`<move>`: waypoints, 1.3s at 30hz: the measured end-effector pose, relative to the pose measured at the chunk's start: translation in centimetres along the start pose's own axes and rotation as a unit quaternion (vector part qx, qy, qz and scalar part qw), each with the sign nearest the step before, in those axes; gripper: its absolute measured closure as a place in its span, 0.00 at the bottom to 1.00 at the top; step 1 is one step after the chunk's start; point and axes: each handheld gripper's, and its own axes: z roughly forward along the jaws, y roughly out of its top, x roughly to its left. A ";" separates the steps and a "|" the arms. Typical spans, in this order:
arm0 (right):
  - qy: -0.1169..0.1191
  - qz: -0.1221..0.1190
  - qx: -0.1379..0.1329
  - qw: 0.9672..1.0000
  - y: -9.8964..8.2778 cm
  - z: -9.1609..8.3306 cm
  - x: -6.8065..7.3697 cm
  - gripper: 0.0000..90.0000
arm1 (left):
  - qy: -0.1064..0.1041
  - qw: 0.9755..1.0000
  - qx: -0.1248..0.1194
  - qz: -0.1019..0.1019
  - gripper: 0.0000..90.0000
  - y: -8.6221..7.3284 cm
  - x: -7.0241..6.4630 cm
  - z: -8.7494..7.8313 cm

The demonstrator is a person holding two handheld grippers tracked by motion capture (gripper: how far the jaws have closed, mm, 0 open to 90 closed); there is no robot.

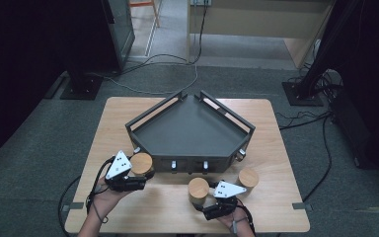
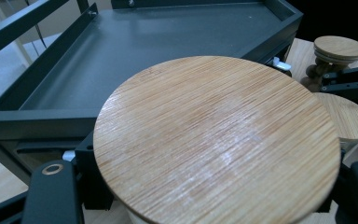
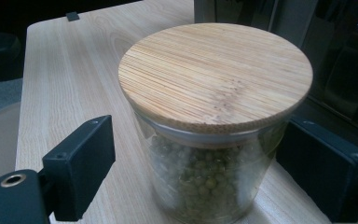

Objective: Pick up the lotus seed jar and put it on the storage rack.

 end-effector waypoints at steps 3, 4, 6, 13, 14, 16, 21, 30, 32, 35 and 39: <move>0.000 -0.001 0.001 1.000 0.0 0.0 0.0 0.13 | -0.002 1.000 -0.001 -0.003 0.27 0.2 0.1 0.0; 0.000 -0.001 0.002 1.000 0.1 0.0 0.0 0.13 | -0.003 1.000 0.000 -0.004 0.27 0.3 0.2 0.0; 0.000 -0.001 0.001 1.000 0.0 0.0 0.0 0.13 | -0.009 1.000 -0.003 -0.010 0.27 0.4 0.5 -0.1; 0.000 -0.002 0.003 1.000 0.1 0.0 0.1 0.13 | -0.008 1.000 0.001 -0.008 0.27 1.0 1.2 -0.1; -0.001 -0.002 0.003 1.000 0.1 0.0 0.1 0.13 | -0.007 1.000 0.002 -0.006 0.27 1.2 1.2 -0.1; -0.001 -0.001 0.003 1.000 0.1 0.0 0.1 0.13 | -0.007 1.000 0.001 -0.008 0.27 1.3 1.2 -0.1; -0.002 -0.003 0.003 1.000 0.1 0.1 0.1 0.13 | -0.003 1.000 0.000 -0.004 0.27 1.8 1.3 0.0; -0.001 -0.003 0.004 1.000 0.2 0.1 0.1 0.13 | -0.009 1.000 -0.009 -0.015 0.27 2.5 2.1 0.1; -0.001 -0.004 0.004 1.000 0.2 0.1 0.2 0.13 | -0.008 1.000 -0.007 -0.016 0.27 2.7 2.2 0.1; -0.001 -0.004 0.004 1.000 0.2 0.1 0.2 0.13 | -0.005 1.000 -0.007 -0.013 0.27 2.9 2.2 0.1; -0.001 -0.005 0.005 1.000 0.2 0.1 0.2 0.13 | -0.002 1.000 -0.010 -0.010 0.27 3.4 2.2 0.1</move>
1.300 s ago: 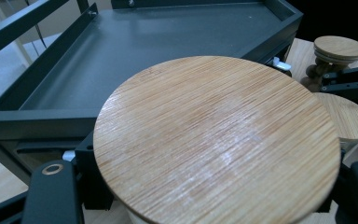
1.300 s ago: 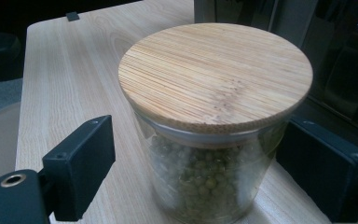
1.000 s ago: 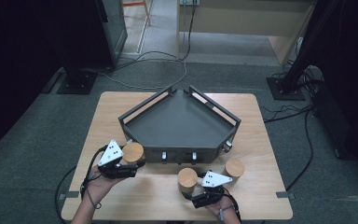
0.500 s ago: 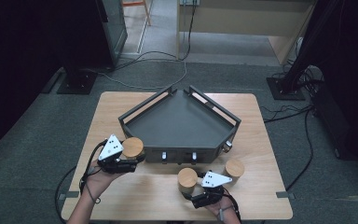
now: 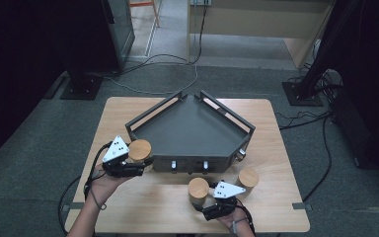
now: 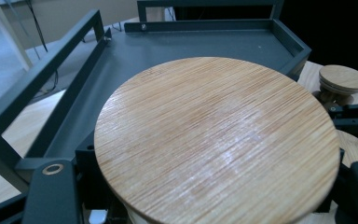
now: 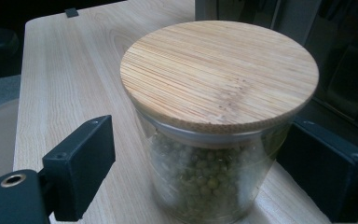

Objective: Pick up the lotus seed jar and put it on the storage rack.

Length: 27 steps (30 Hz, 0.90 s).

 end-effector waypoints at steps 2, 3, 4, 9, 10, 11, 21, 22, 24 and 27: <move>-0.001 -0.001 0.000 1.000 0.0 0.0 0.0 0.13 | 0.000 1.000 -0.001 0.002 0.27 0.3 0.0 0.0; -0.001 -0.001 0.000 1.000 0.0 0.0 0.0 0.13 | 0.000 1.000 -0.003 0.002 0.27 0.4 0.1 0.1; -0.001 -0.001 0.000 1.000 0.0 0.0 0.0 0.13 | 0.000 1.000 -0.003 0.002 0.27 0.5 0.1 0.1; 0.000 -0.001 0.001 1.000 0.0 0.0 0.0 0.13 | 0.003 1.000 -0.001 0.009 0.27 1.1 0.1 0.4; 0.000 -0.001 0.001 1.000 0.0 0.0 0.0 0.13 | 0.003 1.000 -0.001 0.010 0.27 1.2 0.1 0.5; 0.000 -0.001 0.001 1.000 0.0 0.0 0.0 0.13 | 0.003 1.000 -0.001 0.009 0.27 1.3 0.2 0.5; 0.000 -0.002 0.001 1.000 0.0 0.0 0.0 0.13 | 0.008 1.000 -0.002 0.011 0.27 1.8 0.5 1.3; 0.000 -0.002 0.001 1.000 0.0 0.0 0.0 0.13 | 0.008 1.000 -0.002 0.010 0.27 1.8 0.6 1.4; 0.000 -0.002 0.001 1.000 0.1 0.0 0.0 0.13 | 0.010 1.000 -0.001 0.011 0.27 1.9 0.6 1.5; 0.000 -0.003 0.002 1.000 0.1 0.0 0.0 0.13 | 0.014 1.000 0.002 0.014 0.27 2.1 0.6 1.9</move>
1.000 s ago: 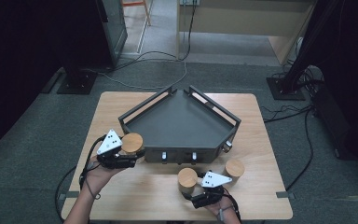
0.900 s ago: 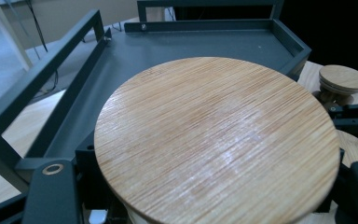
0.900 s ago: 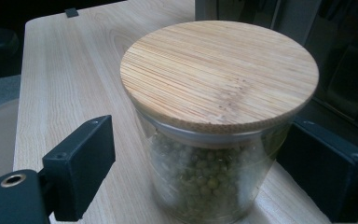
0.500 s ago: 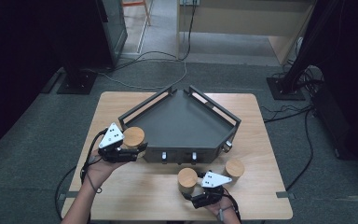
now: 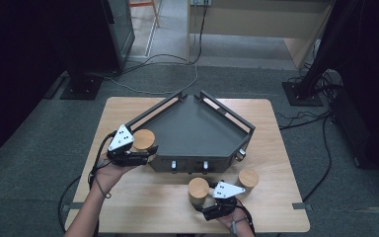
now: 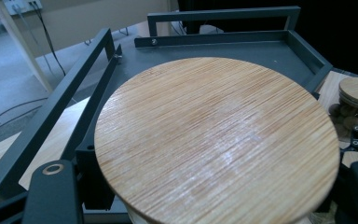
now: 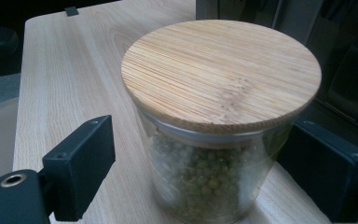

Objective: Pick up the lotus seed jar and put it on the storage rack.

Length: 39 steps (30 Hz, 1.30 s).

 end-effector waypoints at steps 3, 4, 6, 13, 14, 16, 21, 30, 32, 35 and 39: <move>0.001 0.000 0.001 1.000 0.0 0.0 0.0 0.13 | 0.001 1.000 0.004 0.004 0.27 0.2 0.0 0.3; 0.001 0.000 0.001 1.000 0.0 0.0 0.1 0.13 | 0.001 1.000 0.004 0.005 0.27 0.3 0.0 0.4; 0.001 0.000 0.002 1.000 0.1 0.0 0.0 0.13 | 0.001 1.000 0.003 0.004 0.27 0.4 0.0 0.5; 0.000 -0.001 0.002 1.000 0.0 0.0 0.1 0.13 | -0.001 1.000 -0.001 -0.002 0.27 0.7 0.2 0.9; 0.001 0.000 0.002 1.000 0.0 0.0 0.0 0.13 | 0.001 1.000 -0.001 0.001 0.27 0.8 0.1 0.9; 0.001 0.000 0.001 1.000 0.0 0.0 0.0 0.13 | 0.003 1.000 0.000 0.000 0.27 0.8 0.2 1.1; 0.000 0.000 0.002 1.000 0.0 0.0 0.1 0.13 | 0.008 1.000 0.004 0.005 0.27 1.0 0.4 1.7; 0.001 0.000 0.002 1.000 0.1 0.0 0.0 0.13 | 0.009 1.000 0.003 -0.002 0.27 1.3 1.1 2.8; 0.001 0.000 0.002 1.000 0.1 0.0 0.0 0.13 | 0.008 1.000 0.001 -0.005 0.27 1.3 1.2 3.0; 0.001 0.000 0.002 1.000 0.0 0.0 0.0 0.13 | 0.011 1.000 0.000 -0.005 0.27 1.4 1.0 3.3; 0.001 0.000 0.002 1.000 0.1 0.0 0.0 0.13 | 0.014 1.000 0.002 0.002 0.27 1.6 0.6 3.7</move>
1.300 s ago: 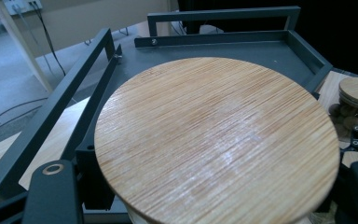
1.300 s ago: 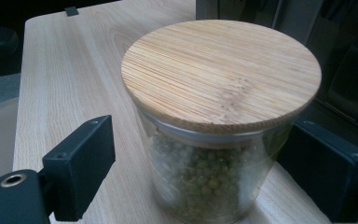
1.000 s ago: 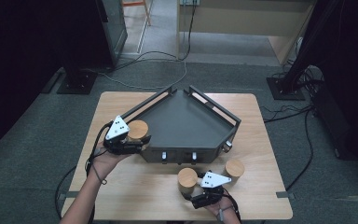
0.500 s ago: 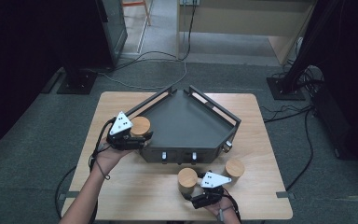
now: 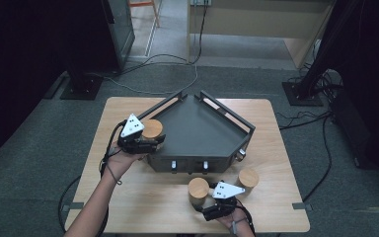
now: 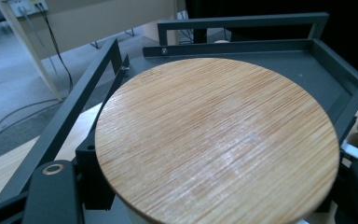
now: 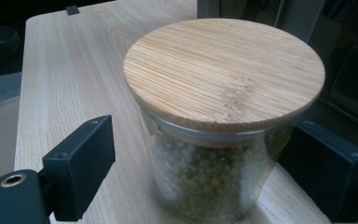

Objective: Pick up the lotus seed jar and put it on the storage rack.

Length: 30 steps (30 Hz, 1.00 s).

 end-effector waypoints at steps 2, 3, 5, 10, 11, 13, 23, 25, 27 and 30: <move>0.000 0.000 0.000 1.000 0.0 0.0 0.0 0.13 | 0.000 1.000 0.001 -0.002 0.27 0.0 0.1 0.2; -0.001 0.000 0.000 1.000 0.0 0.0 0.0 0.13 | 0.002 1.000 0.001 -0.004 0.27 0.0 0.1 0.3; 0.000 0.000 0.000 1.000 0.0 0.0 0.0 0.13 | 0.005 1.000 0.001 -0.006 0.27 -0.2 0.1 0.5; 0.000 0.000 -0.001 1.000 0.0 0.0 0.0 0.13 | 0.004 1.000 0.003 -0.005 0.27 -0.4 0.4 1.2; 0.000 0.000 -0.001 1.000 0.0 0.0 0.0 0.13 | 0.003 1.000 0.005 -0.001 0.28 -0.4 0.3 1.4; 0.000 0.000 0.000 1.000 0.0 0.0 0.0 0.13 | 0.001 1.000 0.005 -0.004 0.28 -0.5 0.4 1.6; 0.000 0.001 -0.002 1.000 -0.1 0.0 0.0 0.13 | 0.006 1.000 0.014 -0.009 0.27 -0.7 0.4 2.3; 0.000 0.001 -0.002 1.000 -0.1 0.0 0.0 0.13 | 0.005 1.000 0.013 -0.015 0.28 -0.9 0.5 2.3; 0.000 0.001 -0.002 1.000 -0.1 0.0 0.0 0.13 | 0.007 1.000 0.012 -0.016 0.28 -1.0 0.5 2.4; 0.000 0.000 -0.001 1.000 0.0 0.0 0.0 0.13 | 0.009 1.000 0.014 -0.019 0.28 -1.1 0.4 2.6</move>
